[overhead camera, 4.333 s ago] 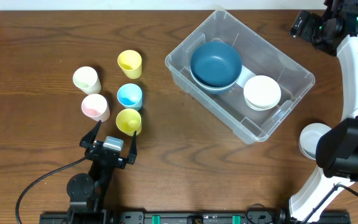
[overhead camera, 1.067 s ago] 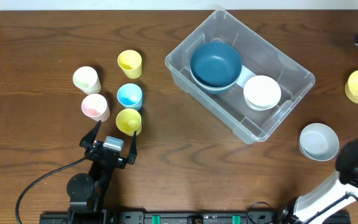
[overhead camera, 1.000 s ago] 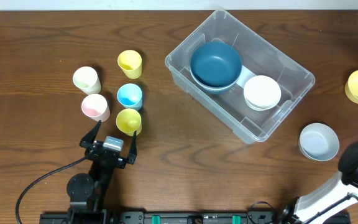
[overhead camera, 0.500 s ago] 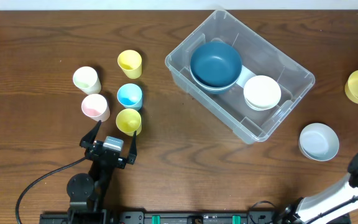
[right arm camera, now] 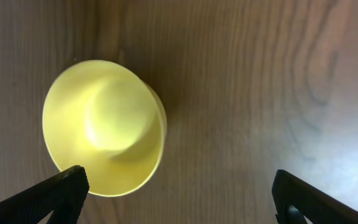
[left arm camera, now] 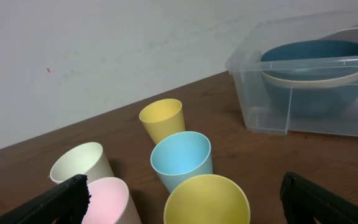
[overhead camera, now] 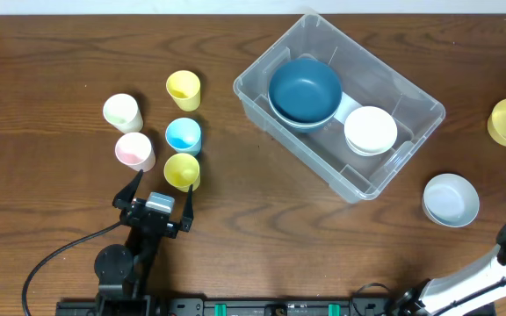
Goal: Pack container
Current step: 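Reach the right gripper right to the yellow cup at the table edge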
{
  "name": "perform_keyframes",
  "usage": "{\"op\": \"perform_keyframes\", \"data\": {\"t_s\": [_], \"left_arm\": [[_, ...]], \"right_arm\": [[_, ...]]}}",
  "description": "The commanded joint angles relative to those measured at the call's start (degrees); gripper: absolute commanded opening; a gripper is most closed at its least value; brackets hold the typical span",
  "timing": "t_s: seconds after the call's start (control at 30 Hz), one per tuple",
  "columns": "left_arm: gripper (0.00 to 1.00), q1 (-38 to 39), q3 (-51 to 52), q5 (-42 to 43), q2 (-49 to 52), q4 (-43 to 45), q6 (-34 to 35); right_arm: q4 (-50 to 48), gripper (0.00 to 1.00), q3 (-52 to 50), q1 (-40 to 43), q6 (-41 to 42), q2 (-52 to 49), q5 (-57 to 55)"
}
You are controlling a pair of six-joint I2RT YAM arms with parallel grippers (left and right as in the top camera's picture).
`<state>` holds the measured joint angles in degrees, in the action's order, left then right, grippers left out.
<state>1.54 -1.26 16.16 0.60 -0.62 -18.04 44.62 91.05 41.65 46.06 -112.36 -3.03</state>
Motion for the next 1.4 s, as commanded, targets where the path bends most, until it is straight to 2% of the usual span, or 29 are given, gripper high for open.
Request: {"op": "perform_keyframes", "data": {"t_s": [0.0, 0.8, 0.97, 1.1, 1.37], "left_arm": [[0.98, -0.35, 1.03, 0.76, -0.31, -1.92, -0.35], [0.98, -0.35, 1.03, 0.76, -0.31, -1.92, -0.35], [0.98, -0.35, 1.03, 0.76, -0.31, -1.92, -0.35], [0.98, -0.35, 1.03, 0.76, -0.31, -1.92, -0.35], [0.98, -0.35, 1.03, 0.76, -0.31, -1.92, -0.35]], "right_arm": [[-0.28, 0.96, 0.09, -1.36, -0.70, -2.32, 0.48], [-2.60, 0.92, 0.09, -0.90, 0.83, -10.80, 1.07], [-3.04, 0.83, 0.09, -0.28, 0.83, -10.95, 1.11], [-3.08, 0.68, 0.09, 0.33, 0.83, -10.95, 1.11], [-2.84, 0.30, 0.09, 2.05, 0.81, -10.95, 1.11]]}}
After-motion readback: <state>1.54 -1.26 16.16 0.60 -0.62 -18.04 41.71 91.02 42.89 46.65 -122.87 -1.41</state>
